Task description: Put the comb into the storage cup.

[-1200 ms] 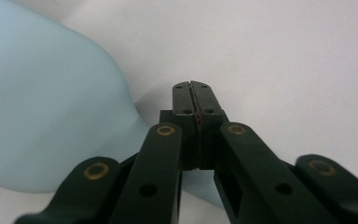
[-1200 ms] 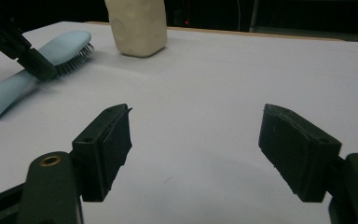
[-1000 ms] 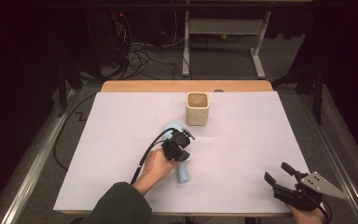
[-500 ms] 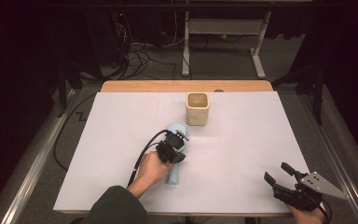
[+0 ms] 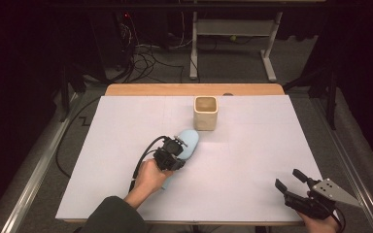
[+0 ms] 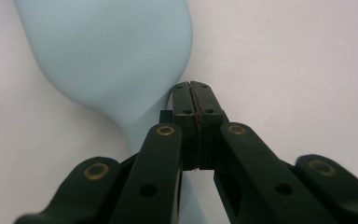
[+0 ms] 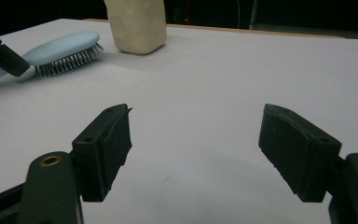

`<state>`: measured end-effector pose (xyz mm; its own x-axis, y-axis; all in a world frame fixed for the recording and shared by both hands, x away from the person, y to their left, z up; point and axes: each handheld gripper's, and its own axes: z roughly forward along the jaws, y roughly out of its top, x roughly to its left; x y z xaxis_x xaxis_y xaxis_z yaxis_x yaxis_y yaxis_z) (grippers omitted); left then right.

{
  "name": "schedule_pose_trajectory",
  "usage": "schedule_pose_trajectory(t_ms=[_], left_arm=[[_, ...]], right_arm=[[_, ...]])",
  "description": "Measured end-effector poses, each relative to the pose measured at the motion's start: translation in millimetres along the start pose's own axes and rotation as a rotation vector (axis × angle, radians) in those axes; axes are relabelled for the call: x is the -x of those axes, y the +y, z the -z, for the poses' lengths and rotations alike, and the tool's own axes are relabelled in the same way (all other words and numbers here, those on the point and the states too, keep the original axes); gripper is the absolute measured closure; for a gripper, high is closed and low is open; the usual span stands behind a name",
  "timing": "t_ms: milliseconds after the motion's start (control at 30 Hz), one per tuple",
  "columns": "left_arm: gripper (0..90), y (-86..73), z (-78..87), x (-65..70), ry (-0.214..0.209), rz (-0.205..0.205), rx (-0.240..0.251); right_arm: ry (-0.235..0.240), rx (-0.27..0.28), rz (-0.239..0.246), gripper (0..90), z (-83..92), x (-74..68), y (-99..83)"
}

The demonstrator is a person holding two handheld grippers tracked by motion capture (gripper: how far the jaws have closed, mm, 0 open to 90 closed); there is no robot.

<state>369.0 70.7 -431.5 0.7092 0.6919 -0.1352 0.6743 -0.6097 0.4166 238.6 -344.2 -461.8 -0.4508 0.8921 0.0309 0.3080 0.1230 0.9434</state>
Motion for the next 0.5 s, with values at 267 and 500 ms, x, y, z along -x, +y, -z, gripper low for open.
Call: schedule_pose_trajectory(t_ms=[267,500], left_arm=[[89.5,-4.8,2.6,-3.7,0.007,0.005,0.0],[89.4,-9.8,4.8,-5.8,0.006,0.009,-0.002]], right_arm=[[-0.002,0.001,-0.002,25.5,-0.1,0.0,-0.1],[-0.001,0.002,-0.002,25.5,-0.1,0.2,-0.1]])
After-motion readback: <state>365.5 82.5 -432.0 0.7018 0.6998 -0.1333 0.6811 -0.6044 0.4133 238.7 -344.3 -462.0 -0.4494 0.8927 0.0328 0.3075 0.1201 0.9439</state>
